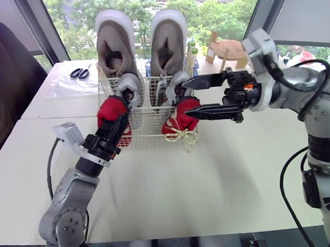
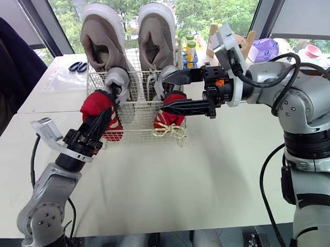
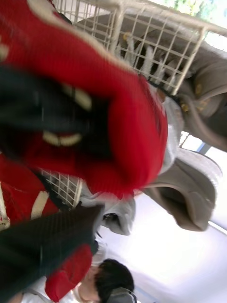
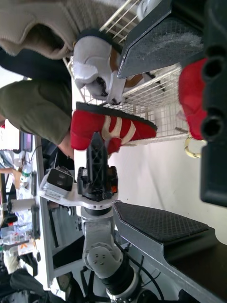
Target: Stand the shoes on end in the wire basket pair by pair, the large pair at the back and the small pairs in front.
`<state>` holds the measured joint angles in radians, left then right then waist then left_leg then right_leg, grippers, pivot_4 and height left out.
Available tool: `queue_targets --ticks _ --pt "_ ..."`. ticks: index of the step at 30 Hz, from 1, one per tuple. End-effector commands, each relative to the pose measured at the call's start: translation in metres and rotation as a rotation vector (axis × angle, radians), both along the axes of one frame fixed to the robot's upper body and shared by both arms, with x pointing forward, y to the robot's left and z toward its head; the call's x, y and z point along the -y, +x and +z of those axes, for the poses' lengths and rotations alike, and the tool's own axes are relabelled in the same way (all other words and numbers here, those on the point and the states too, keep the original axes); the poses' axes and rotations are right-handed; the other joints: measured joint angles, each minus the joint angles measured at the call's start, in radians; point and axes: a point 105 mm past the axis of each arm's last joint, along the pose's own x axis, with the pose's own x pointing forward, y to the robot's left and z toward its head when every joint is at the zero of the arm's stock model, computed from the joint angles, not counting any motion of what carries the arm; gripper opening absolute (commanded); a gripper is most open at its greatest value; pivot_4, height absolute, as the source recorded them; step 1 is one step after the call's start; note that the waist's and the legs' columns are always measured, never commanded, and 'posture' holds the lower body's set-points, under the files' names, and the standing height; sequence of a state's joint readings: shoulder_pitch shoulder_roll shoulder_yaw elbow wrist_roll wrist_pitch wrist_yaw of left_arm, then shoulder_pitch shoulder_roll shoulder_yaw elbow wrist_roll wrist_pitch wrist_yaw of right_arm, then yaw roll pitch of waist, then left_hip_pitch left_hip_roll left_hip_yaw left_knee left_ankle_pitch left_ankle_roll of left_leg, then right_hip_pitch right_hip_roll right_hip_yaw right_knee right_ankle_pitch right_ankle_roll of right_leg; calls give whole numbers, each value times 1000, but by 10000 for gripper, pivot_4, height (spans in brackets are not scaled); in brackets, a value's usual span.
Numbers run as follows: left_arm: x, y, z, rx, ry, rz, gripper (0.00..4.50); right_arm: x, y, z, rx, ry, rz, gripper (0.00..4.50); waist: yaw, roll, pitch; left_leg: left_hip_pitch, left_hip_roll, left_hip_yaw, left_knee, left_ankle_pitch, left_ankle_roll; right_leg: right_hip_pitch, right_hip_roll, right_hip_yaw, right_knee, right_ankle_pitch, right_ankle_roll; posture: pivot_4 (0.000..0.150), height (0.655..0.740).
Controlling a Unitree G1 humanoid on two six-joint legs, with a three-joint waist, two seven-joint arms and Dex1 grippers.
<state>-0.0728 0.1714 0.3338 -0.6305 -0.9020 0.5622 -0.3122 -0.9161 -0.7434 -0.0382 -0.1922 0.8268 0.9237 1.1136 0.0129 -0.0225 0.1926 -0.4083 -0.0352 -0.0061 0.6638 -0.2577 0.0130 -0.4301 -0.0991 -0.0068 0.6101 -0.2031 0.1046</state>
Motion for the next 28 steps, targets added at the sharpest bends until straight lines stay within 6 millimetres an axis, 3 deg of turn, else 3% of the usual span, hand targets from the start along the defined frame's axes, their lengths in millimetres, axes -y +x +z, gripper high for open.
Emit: queue_targets --ticks 1,6,8,10,15,17,22,28 --pt "-8 -19 10 -4 -5 -27 25636 3 -2 7 37 13 -1 45000 -1 0 0 0 0 0 0 0 0 0 0 0 0 0 0 1500 7400" --pt "-24 -47 1 -125 63 -68 25636 15 0 14 3 81 -21 45000 -6 1 1 -1 1 0 -1 0 1 -2 -1 1 0 0 0 1500 7400" --pt "-33 -59 -7 -209 119 -65 25636 32 3 24 -26 153 -63 45000 -5 1 1 -1 1 0 -1 -1 0 -2 -2 1 0 -1 -2 1500 7400" --pt "-45 -72 -22 -352 207 -79 25636 51 8 19 -68 154 -138 45000 -1 1 1 -1 1 0 -1 -1 0 -1 -3 1 -2 -1 -2 1500 7400" --pt "-66 -93 -24 -467 382 -145 25636 88 5 -49 -242 -98 -298 45000 0 3 1 -1 1 -2 -3 -4 -2 0 -4 -2 -15 -1 -3 1500 7400" --pt "-70 -95 -27 -490 422 -181 25636 93 -3 -66 -300 -136 -301 45000 -3 5 1 -1 1 0 -3 -4 -1 0 -5 -1 -15 -1 -3 1500 7400" --pt "-67 -91 -47 -538 482 -271 25636 86 -19 -110 -385 -224 -287 45000 -11 10 0 -2 1 4 -9 -3 2 -2 -4 1 -15 -1 -3 1500 7400" --pt "-69 -88 -63 -554 503 -326 25636 64 -32 -130 -428 -206 -247 45000 -8 10 -1 -2 4 6 -13 -2 2 -5 -2 1 -15 -1 -3 1500 7400"
